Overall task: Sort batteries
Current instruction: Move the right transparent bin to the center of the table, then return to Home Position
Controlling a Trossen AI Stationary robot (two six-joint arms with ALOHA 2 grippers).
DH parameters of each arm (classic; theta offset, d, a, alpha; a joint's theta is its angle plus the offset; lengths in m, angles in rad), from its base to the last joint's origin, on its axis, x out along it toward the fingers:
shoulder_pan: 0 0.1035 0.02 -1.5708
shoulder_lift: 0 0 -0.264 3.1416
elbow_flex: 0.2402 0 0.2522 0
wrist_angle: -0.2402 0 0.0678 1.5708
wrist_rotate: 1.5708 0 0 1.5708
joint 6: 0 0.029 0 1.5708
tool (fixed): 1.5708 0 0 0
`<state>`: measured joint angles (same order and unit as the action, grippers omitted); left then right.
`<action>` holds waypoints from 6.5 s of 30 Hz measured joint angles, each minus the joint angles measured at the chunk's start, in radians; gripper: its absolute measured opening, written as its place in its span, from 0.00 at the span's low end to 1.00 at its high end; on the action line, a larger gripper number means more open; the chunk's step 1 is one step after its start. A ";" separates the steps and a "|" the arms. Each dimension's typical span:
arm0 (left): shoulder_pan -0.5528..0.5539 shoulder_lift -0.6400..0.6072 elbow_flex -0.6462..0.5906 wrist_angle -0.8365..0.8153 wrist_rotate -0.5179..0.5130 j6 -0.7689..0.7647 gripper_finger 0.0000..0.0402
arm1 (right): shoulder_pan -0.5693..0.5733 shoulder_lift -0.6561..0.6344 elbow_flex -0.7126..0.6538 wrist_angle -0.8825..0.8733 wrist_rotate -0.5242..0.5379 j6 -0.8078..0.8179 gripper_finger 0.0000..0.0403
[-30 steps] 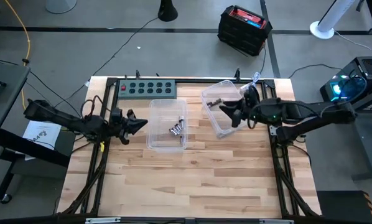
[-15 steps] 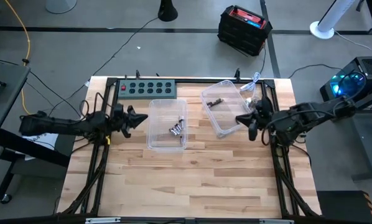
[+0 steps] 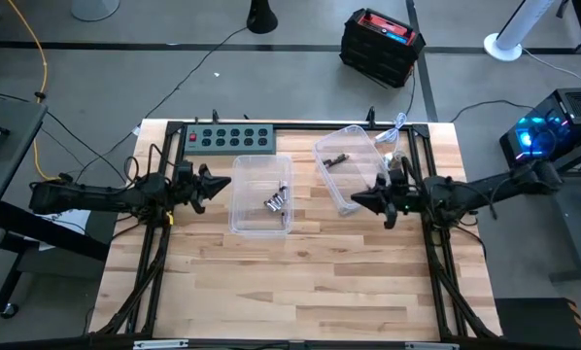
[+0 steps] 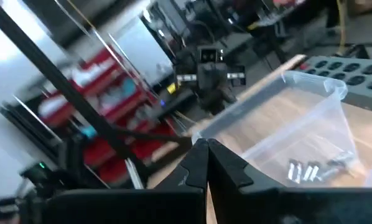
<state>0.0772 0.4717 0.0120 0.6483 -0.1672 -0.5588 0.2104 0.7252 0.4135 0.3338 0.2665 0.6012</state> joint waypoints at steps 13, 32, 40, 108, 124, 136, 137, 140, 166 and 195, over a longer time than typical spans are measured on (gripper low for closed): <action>0.000 0.000 0.000 -0.001 0.003 0.042 0.00 | 0.086 0.002 0.067 -0.443 -0.281 0.264 0.00; 0.000 0.001 0.001 -0.021 -0.002 0.073 0.00 | 0.025 0.072 0.271 -1.620 0.378 0.895 0.00; 0.000 0.001 0.001 -0.027 -0.002 0.073 0.00 | -0.098 0.150 0.271 -1.397 0.310 0.683 0.00; 0.026 -0.469 0.001 -0.511 -0.001 0.073 0.00 | -0.219 -0.532 -0.396 -0.332 -0.224 -0.210 0.00; -0.039 -0.469 0.001 -0.613 -0.018 0.072 0.00 | -0.238 -0.719 -0.403 -0.216 -0.204 -0.210 0.00; -0.040 -0.465 0.001 -0.613 -0.019 0.073 0.00 | -0.238 -0.709 -0.404 -0.301 -0.203 -0.210 0.00; -0.040 -0.465 0.001 -0.613 -0.018 0.072 0.00 | -0.238 -0.708 -0.404 -0.308 -0.203 -0.210 0.00; -0.040 -0.465 0.001 -0.613 -0.019 0.072 0.00 | -0.238 -0.707 -0.404 -0.308 -0.203 -0.210 0.00; -0.040 -0.465 0.000 -0.613 -0.019 0.073 0.00 | -0.238 -0.707 -0.404 -0.308 -0.203 -0.210 0.00; -0.040 -0.465 0.000 -0.613 -0.019 0.073 0.00 | -0.238 -0.707 -0.404 -0.308 -0.203 -0.209 0.00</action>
<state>0.0376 0.0071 0.0124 0.0349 -0.1861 -0.4862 -0.0277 0.0181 0.0090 0.0261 0.0631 0.3920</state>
